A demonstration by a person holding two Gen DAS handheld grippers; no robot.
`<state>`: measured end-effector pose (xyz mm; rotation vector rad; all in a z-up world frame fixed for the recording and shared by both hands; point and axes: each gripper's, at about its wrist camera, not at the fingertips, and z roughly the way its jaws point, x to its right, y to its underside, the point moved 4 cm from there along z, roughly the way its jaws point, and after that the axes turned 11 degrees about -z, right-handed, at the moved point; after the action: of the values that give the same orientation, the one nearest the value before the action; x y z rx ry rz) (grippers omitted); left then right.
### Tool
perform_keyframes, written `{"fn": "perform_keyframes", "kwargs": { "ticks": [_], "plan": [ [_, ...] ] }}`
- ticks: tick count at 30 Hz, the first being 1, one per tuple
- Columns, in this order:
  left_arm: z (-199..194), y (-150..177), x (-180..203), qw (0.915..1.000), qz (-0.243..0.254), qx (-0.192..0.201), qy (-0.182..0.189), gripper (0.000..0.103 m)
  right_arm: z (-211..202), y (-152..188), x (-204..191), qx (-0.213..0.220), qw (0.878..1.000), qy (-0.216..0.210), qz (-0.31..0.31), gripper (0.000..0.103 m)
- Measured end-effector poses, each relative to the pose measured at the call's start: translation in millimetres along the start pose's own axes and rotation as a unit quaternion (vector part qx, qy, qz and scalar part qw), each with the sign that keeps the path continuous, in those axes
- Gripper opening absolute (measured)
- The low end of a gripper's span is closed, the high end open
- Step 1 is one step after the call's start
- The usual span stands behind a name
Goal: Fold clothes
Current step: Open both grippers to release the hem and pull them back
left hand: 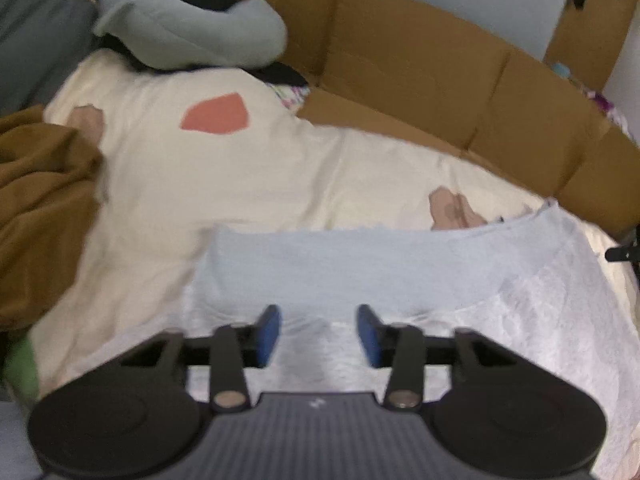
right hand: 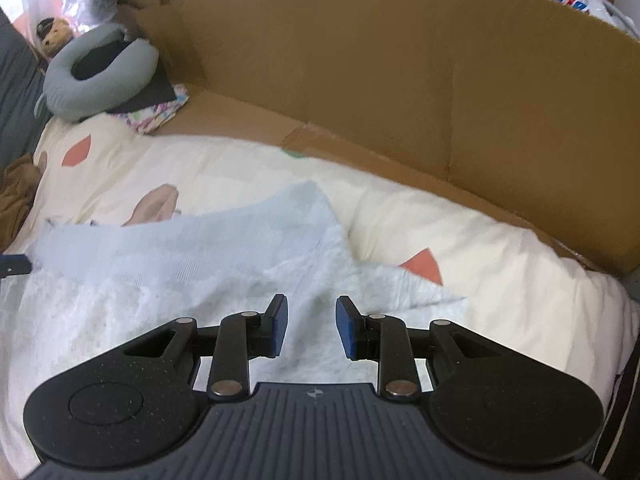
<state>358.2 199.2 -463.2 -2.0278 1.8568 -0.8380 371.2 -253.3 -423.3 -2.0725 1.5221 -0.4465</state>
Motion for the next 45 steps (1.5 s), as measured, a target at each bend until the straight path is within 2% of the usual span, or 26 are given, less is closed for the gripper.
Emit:
{"fn": "perform_keyframes", "kwargs": {
  "ticks": [3,4,6,8,11,18,24,28,29,31,33,37,41,45],
  "plan": [
    [15.1,2.0,2.3,0.9996,0.003,-0.024,-0.012,0.053,6.1,1.8,-5.7,-0.005,1.0,-0.006,-0.006,0.035],
    [20.1,2.9,2.4,0.9994,0.002,-0.032,-0.016,0.049,8.6,1.9,-8.7,-0.007,1.0,-0.01,-0.008,0.036],
    [25.2,4.5,2.5,0.9989,0.008,-0.039,-0.022,0.036,13.7,1.9,-14.8,-0.01,1.0,-0.018,-0.013,0.038],
    [28.8,5.2,3.9,0.9986,0.02,-0.04,-0.028,0.011,18.7,2.0,-20.9,-0.013,0.999,-0.025,-0.017,0.039],
    [30.6,3.7,4.6,0.9985,0.028,-0.035,-0.03,0.006,27.2,2.4,-32.4,-0.018,0.999,-0.03,-0.031,0.039],
    [29.7,-7.7,7.1,0.9991,0.025,-0.01,-0.033,0.005,36.9,-6.3,-51.4,-0.015,0.998,-0.04,-0.04,0.039],
    [36.8,-10.5,5.1,0.9989,0.005,-0.027,-0.037,0.007,47.5,-10.7,-68.8,-0.025,0.997,-0.05,-0.061,0.039],
    [16.2,-9.1,19.8,0.9982,0.04,-0.012,-0.043,0.014,56.8,-6.3,-77.3,-0.038,0.996,-0.05,-0.069,0.041],
    [10.1,-8.2,24.0,0.9983,0.044,-0.007,-0.038,0.018,59.0,-5.6,-78.7,-0.039,0.995,-0.05,-0.071,0.042],
    [-0.8,-6.4,32.6,0.9987,0.046,-0.001,-0.022,0.02,64.0,-4.8,-81.2,-0.042,0.995,-0.048,-0.076,0.042],
    [-4.4,-2.5,43.4,0.999,0.044,-0.009,0.005,0.02,69.4,-6.2,-83.0,-0.042,0.995,-0.043,-0.078,0.043],
    [3.0,10.7,66.9,0.9969,0.062,-0.04,0.027,0.023,78.0,-12.1,-85.0,-0.038,0.996,-0.031,-0.072,0.042],
    [19.2,19.8,70.7,0.9961,0.058,-0.064,0.019,0.031,82.8,-14.9,-83.6,-0.034,0.997,-0.027,-0.065,0.042],
    [29.1,20.2,72.4,0.9966,0.064,-0.051,0.005,0.031,86.6,-18.5,-80.2,-0.026,0.998,-0.022,-0.043,0.041]
  ]
}}
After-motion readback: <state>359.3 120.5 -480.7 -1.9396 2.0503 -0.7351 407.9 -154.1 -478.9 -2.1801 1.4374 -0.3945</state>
